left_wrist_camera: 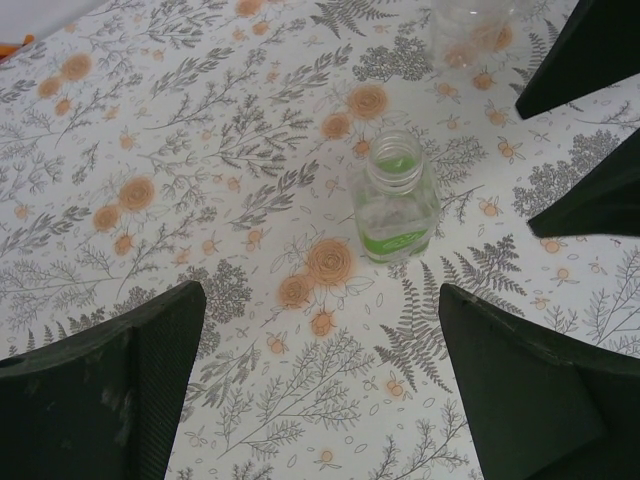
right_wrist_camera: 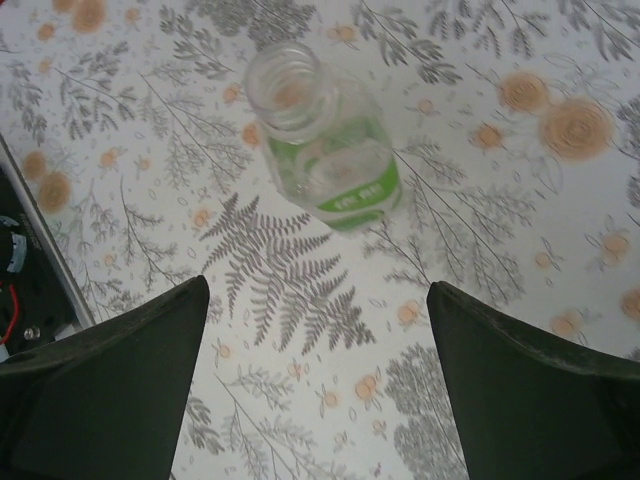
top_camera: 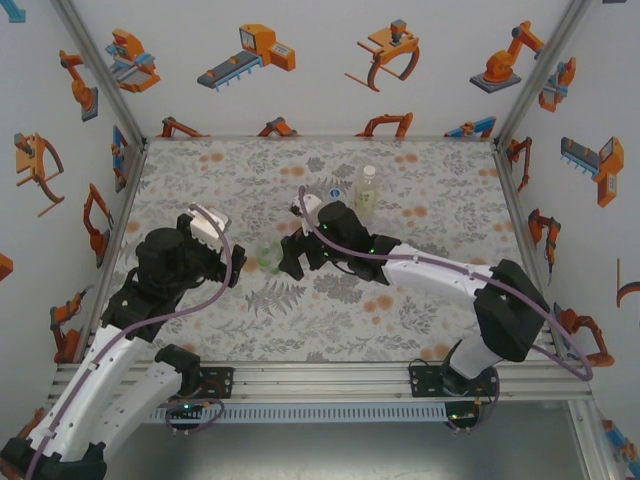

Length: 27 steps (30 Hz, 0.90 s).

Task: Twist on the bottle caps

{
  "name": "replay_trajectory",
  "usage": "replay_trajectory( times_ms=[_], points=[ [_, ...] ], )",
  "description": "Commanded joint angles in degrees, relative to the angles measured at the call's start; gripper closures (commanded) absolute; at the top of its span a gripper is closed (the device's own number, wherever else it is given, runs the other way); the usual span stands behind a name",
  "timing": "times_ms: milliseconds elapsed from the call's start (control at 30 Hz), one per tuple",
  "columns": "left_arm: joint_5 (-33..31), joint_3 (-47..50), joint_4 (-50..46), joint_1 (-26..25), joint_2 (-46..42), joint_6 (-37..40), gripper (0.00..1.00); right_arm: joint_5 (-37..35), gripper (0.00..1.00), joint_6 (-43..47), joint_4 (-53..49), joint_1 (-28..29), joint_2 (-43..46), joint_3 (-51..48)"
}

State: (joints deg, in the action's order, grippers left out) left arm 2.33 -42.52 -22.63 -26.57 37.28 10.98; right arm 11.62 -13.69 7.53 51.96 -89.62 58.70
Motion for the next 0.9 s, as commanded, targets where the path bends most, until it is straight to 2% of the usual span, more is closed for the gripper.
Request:
replay_trajectory(
  times_ms=[0,867],
  points=[
    [0.0,0.8,1.8,0.3,-0.7,-1.0,0.09,1.4,0.17,0.0,15.1,0.7,-2.9,0.1],
    [0.8,0.7,1.6,0.3,0.2,-0.3,0.09,0.3,0.15,2.4,22.3,1.6,-18.9,8.6]
  ],
)
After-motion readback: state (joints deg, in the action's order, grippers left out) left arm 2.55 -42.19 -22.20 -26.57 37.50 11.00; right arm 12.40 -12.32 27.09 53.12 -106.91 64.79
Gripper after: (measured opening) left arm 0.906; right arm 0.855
